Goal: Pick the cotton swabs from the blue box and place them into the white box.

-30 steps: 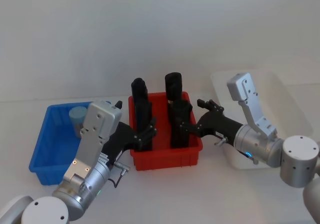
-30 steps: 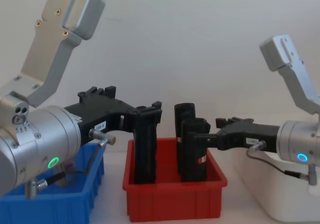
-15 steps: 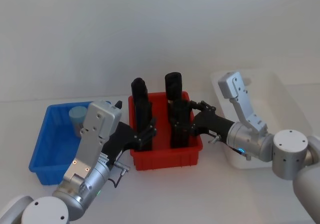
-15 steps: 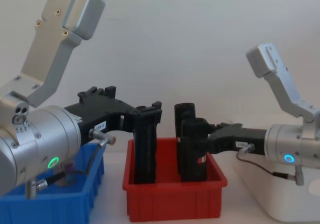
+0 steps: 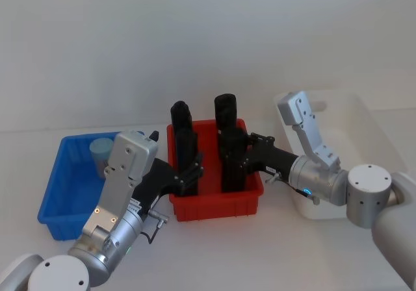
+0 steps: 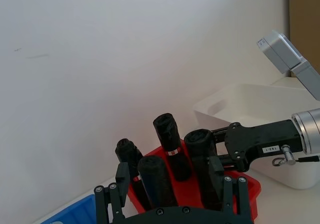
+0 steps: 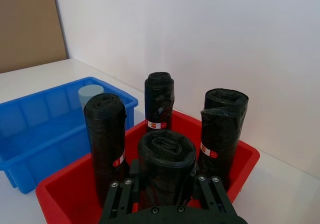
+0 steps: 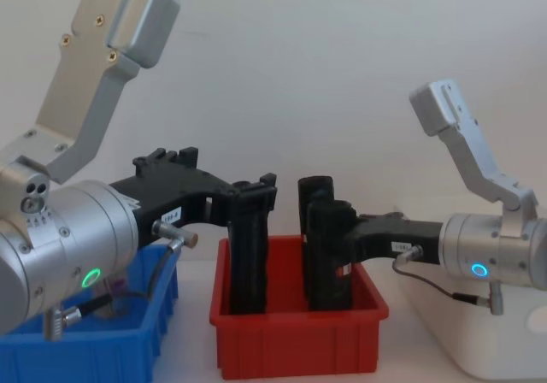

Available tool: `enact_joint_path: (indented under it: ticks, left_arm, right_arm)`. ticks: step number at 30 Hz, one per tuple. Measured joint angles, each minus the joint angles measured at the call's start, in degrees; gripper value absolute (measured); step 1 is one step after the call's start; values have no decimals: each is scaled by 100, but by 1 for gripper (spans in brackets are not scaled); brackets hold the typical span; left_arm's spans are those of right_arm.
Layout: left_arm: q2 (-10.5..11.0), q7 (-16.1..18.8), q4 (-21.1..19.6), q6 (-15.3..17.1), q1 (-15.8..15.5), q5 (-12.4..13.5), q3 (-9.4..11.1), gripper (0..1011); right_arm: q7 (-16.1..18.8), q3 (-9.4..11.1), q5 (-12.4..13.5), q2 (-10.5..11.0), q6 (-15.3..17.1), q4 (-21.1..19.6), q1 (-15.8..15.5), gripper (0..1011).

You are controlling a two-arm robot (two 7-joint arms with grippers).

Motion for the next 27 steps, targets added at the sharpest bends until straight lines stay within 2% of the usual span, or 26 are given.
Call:
enact_joint_path:
  ticks: [8, 15, 23, 26, 27]
  left_arm:
    - [0, 0, 0, 0, 0, 0, 0, 1004]
    - [0, 0, 0, 0, 0, 0, 0, 1004]
    - [0, 0, 0, 0, 0, 0, 0, 1004]
    - [0, 0, 0, 0, 0, 0, 0, 1004]
    - [0, 0, 0, 0, 0, 0, 0, 1004]
  right_arm:
    - [-6, -16, 37, -65, -160, 303, 161, 501]
    - [-60, 4, 121, -45, -184, 110, 89, 462]
    - [-207, 57, 291, 88, -36, -790, -286, 422]
    - [-333, 95, 401, 187, 80, -1418, -550, 407]
    - [-360, 100, 422, 200, 102, -1496, -583, 394]
